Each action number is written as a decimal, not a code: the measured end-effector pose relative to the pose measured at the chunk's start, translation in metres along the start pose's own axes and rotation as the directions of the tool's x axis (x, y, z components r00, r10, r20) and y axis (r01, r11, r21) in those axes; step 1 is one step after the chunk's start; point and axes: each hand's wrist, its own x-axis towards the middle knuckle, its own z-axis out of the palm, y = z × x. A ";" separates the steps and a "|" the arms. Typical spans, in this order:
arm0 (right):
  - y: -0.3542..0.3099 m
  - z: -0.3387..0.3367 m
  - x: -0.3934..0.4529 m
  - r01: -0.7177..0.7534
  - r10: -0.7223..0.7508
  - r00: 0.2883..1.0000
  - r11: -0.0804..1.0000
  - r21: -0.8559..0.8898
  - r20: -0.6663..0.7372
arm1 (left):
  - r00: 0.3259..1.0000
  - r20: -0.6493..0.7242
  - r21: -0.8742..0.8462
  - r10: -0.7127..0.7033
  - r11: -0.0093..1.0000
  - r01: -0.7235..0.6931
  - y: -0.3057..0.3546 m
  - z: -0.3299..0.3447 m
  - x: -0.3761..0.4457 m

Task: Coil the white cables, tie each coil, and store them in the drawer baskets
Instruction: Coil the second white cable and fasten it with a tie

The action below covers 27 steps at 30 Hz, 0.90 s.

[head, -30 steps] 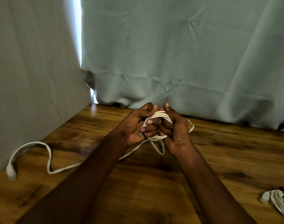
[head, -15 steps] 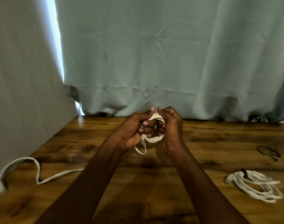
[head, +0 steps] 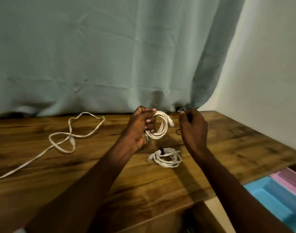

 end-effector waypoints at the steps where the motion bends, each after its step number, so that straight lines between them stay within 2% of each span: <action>1: 0.021 -0.010 0.007 -0.062 0.061 0.998 0.995 -0.075 -0.007 | 1.000 -0.004 0.007 -0.001 1.000 0.001 -0.008 0.003 0.007; 3: 0.060 -0.023 0.015 -0.171 0.179 0.984 0.964 -0.202 0.024 | 1.000 -0.022 0.013 -0.012 1.000 0.012 -0.021 0.000 0.019; 6: 0.103 -0.024 0.029 -0.270 0.295 0.954 0.918 -0.289 0.047 | 0.996 -0.084 0.015 -0.029 0.999 0.030 -0.037 -0.019 0.033; 11: 0.144 0.000 0.074 -0.315 0.346 0.938 0.887 -0.337 0.033 | 0.984 -0.175 0.007 -0.032 0.999 0.034 -0.049 -0.047 0.042; 17: 0.176 0.027 0.108 -0.397 0.459 0.886 0.830 -0.392 0.074 | 0.985 -0.163 -0.011 -0.052 0.999 0.051 -0.055 -0.052 0.045; 20: 0.175 0.029 0.109 -0.484 0.502 0.865 0.831 -0.274 -0.005 | 0.986 -0.159 0.004 -0.048 0.999 0.050 -0.058 -0.050 0.044; 23: 0.162 0.026 0.110 -0.552 0.547 0.834 0.830 -0.079 -0.079 | 0.986 -0.163 0.018 -0.039 0.999 0.042 -0.055 -0.049 0.042; 25: 0.145 0.022 0.108 -0.534 0.539 0.841 0.841 0.087 -0.046 | 0.985 -0.172 -0.008 -0.033 0.999 0.032 -0.049 -0.048 0.041; 27: 0.117 0.016 0.101 -0.467 0.477 0.879 0.861 0.202 -0.001 | 0.986 -0.169 -0.051 -0.013 0.999 0.004 -0.039 -0.048 0.037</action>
